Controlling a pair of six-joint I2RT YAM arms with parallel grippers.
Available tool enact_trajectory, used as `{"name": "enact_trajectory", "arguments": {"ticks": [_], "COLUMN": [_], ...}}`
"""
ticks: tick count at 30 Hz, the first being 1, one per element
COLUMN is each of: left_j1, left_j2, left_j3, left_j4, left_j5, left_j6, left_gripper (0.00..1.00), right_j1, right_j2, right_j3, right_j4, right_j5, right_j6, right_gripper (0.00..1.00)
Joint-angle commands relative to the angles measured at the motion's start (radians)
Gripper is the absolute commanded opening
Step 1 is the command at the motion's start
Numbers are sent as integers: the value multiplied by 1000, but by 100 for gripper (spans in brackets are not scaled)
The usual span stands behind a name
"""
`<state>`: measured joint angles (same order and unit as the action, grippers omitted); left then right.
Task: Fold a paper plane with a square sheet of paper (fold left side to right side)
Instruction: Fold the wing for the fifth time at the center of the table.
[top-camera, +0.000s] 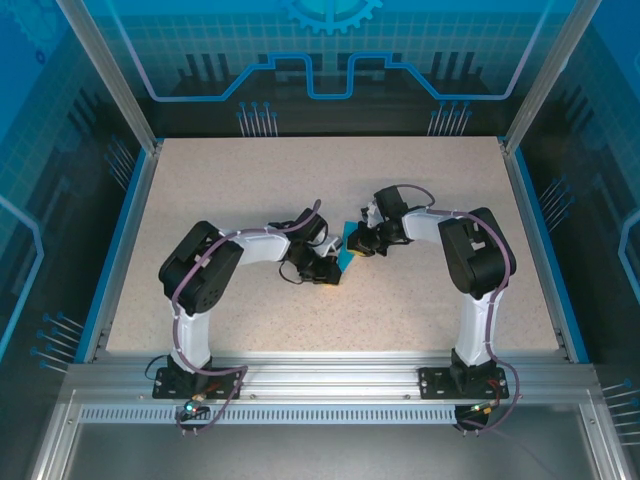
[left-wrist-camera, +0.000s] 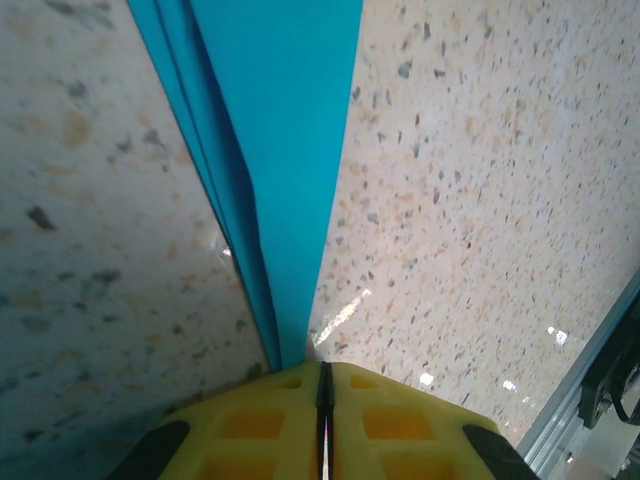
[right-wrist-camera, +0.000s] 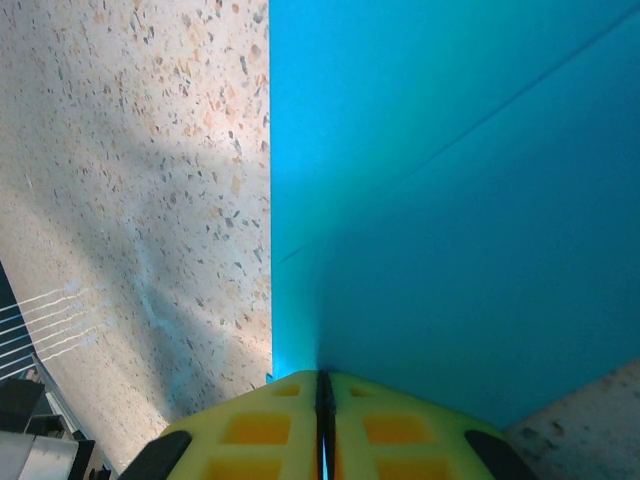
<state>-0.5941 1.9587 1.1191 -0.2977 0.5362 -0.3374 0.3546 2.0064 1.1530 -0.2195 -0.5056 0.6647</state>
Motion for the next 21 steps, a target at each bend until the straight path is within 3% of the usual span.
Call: {"name": "enact_trajectory", "arguments": {"ticks": [1,14,21], "left_j1": [-14,18,21], "left_j2": [-17,-135,-54], "left_j3": [-28,-15,36], "left_j4": [-90,-21,5], "left_j5": [9,42,98], "left_j6": [20,-59,-61], "left_gripper": [11,16,15], "right_j1": [-2,-2,-2], "right_j2": [68,66,69], "right_j3": [-18,-19,-18], "right_j4": [-92,-89,-88], "right_j5": [97,95,92], "right_j6": [-15,-16,-15], "right_gripper": [13,13,12]}}
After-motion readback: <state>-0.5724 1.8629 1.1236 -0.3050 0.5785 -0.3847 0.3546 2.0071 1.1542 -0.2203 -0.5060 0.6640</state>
